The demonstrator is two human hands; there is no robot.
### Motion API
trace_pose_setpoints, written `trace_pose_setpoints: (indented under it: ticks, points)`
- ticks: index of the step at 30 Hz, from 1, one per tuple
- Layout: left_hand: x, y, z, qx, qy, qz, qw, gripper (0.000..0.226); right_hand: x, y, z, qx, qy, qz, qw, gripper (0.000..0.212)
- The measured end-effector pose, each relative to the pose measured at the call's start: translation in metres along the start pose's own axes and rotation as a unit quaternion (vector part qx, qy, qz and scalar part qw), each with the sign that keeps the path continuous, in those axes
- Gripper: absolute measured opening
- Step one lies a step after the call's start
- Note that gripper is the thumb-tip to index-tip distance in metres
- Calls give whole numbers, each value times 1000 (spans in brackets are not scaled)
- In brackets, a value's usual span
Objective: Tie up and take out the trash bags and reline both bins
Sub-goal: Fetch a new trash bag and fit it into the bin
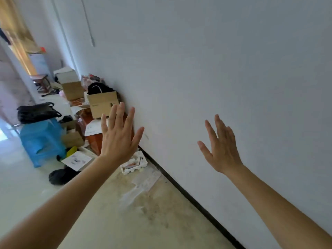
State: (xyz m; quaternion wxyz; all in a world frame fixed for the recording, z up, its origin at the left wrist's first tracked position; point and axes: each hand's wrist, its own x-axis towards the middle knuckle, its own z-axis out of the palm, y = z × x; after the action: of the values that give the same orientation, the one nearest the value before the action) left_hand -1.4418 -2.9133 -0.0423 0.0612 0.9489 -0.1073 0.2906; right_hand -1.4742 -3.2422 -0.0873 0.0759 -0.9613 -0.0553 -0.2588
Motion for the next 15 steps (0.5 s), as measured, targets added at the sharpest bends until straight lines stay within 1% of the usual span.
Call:
trace_pose_setpoints:
  ticks: [2, 5, 8, 10, 12, 15]
  points:
    - [-5, -48, 1, 19, 0, -45, 999, 68, 49, -40, 28, 19, -7, -35, 999, 72]
    - [-11, -118, 9, 61, -11, -89, 994, 70, 119, -105, 77, 57, -13, -91, 994, 73]
    - [-5, -195, 12, 116, -27, -142, 983, 71, 188, -190, 133, 101, -33, -157, 982, 73]
    - [1, -239, 5, 144, -33, -185, 972, 72, 224, -249, 163, 126, -44, -186, 973, 73]
    - [6, -282, -8, 168, -28, -223, 960, 73, 255, -312, 187, 156, -56, -230, 959, 73]
    - [8, -340, -28, 220, -12, -268, 938, 71, 294, -402, 215, 199, -66, -310, 927, 74]
